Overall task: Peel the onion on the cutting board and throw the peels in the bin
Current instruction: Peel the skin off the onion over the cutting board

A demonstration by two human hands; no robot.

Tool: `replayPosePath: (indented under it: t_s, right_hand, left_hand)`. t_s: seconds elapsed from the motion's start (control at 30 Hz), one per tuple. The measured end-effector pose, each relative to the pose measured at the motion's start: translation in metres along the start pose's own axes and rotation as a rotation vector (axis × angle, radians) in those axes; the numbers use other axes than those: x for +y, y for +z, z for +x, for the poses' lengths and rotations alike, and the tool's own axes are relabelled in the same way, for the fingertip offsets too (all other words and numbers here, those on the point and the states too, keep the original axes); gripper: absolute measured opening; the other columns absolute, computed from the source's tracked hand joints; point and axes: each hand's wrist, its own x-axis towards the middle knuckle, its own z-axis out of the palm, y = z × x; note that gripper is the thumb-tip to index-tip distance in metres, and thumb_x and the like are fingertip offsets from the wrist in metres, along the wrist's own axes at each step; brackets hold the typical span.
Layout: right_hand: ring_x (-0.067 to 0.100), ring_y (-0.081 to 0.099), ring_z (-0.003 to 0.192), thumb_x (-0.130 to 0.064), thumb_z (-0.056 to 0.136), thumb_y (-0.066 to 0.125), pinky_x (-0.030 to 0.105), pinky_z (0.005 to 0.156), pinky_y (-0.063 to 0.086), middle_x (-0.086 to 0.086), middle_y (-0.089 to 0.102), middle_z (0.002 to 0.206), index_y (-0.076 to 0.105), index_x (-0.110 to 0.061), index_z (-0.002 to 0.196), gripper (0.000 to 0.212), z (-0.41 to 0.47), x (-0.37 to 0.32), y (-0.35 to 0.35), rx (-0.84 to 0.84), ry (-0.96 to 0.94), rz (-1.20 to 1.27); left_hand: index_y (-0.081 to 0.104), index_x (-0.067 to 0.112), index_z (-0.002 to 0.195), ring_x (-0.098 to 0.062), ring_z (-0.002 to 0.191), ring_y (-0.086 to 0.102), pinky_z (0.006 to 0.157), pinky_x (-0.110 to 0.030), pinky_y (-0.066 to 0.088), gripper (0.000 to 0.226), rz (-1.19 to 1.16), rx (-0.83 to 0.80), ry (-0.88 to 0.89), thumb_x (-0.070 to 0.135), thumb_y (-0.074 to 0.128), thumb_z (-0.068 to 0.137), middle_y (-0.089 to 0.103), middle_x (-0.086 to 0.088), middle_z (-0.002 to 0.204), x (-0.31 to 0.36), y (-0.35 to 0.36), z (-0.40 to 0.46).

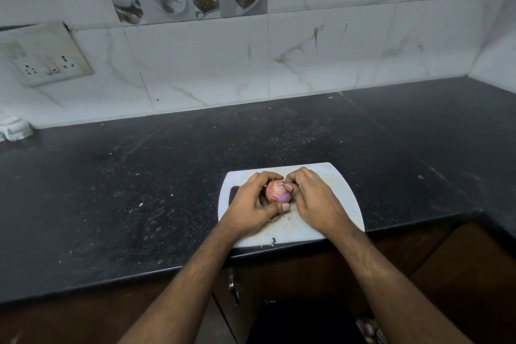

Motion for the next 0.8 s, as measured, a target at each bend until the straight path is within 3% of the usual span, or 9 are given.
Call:
replayPosePath:
  t_s: [0.17, 0.33, 0.5, 0.67, 0.8]
  right_hand:
    - [0.010, 0.048, 0.097, -0.013, 0.104, 0.047, 0.025, 0.084, 0.044, -0.008, 0.049, 0.104, 0.054, -0.014, 0.109, 0.009, 0.0023, -0.0021, -0.0011, -0.065, 0.024, -0.041]
    - [0.010, 0.046, 0.094, -0.009, 0.103, 0.045, 0.024, 0.081, 0.042, -0.008, 0.048, 0.101, 0.048, -0.021, 0.101, 0.012, 0.0020, 0.0009, 0.0022, -0.056, -0.008, -0.036]
    - [0.016, 0.047, 0.091, -0.005, 0.102, 0.044, 0.032, 0.081, 0.044, -0.004, 0.050, 0.096, 0.045, -0.019, 0.094, 0.017, -0.0009, 0.0060, 0.0006, 0.044, 0.001, 0.056]
    - [0.009, 0.056, 0.099, -0.011, 0.105, 0.046, 0.023, 0.085, 0.047, -0.008, 0.056, 0.106, 0.057, -0.020, 0.107, 0.015, -0.0003, 0.0060, 0.0029, 0.047, -0.011, 0.101]
    - [0.003, 0.063, 0.098, -0.022, 0.101, 0.062, 0.015, 0.084, 0.049, -0.011, 0.064, 0.103, 0.069, -0.018, 0.108, 0.011, 0.0014, 0.0047, 0.0000, 0.036, 0.030, 0.239]
  left_hand:
    - [0.066, 0.022, 0.128, -0.011, 0.105, 0.066, 0.088, -0.020, 0.055, 0.053, -0.027, -0.030, -0.021, 0.024, 0.092, 0.081, 0.068, 0.003, 0.121, 0.0005, -0.0002, -0.0004]
    - [0.064, 0.026, 0.118, -0.006, 0.093, 0.063, 0.077, -0.016, 0.050, 0.051, -0.027, 0.010, -0.022, 0.026, 0.095, 0.077, 0.068, 0.003, 0.113, 0.0014, 0.0014, 0.0002]
    - [0.049, 0.028, 0.100, -0.011, 0.067, 0.067, 0.059, -0.038, 0.062, 0.043, -0.046, 0.108, -0.095, 0.041, 0.087, 0.085, 0.070, -0.007, 0.096, 0.0020, 0.0002, -0.0007]
    - [0.053, 0.025, 0.108, -0.012, 0.093, 0.062, 0.076, -0.017, 0.048, 0.052, 0.119, 0.012, -0.013, 0.035, 0.093, 0.077, 0.065, 0.000, 0.107, 0.0004, 0.0031, 0.0010]
    - [0.052, 0.025, 0.106, -0.012, 0.096, 0.061, 0.075, -0.014, 0.047, 0.056, 0.118, 0.030, -0.040, 0.034, 0.096, 0.074, 0.063, -0.001, 0.109, 0.0015, 0.0031, 0.0007]
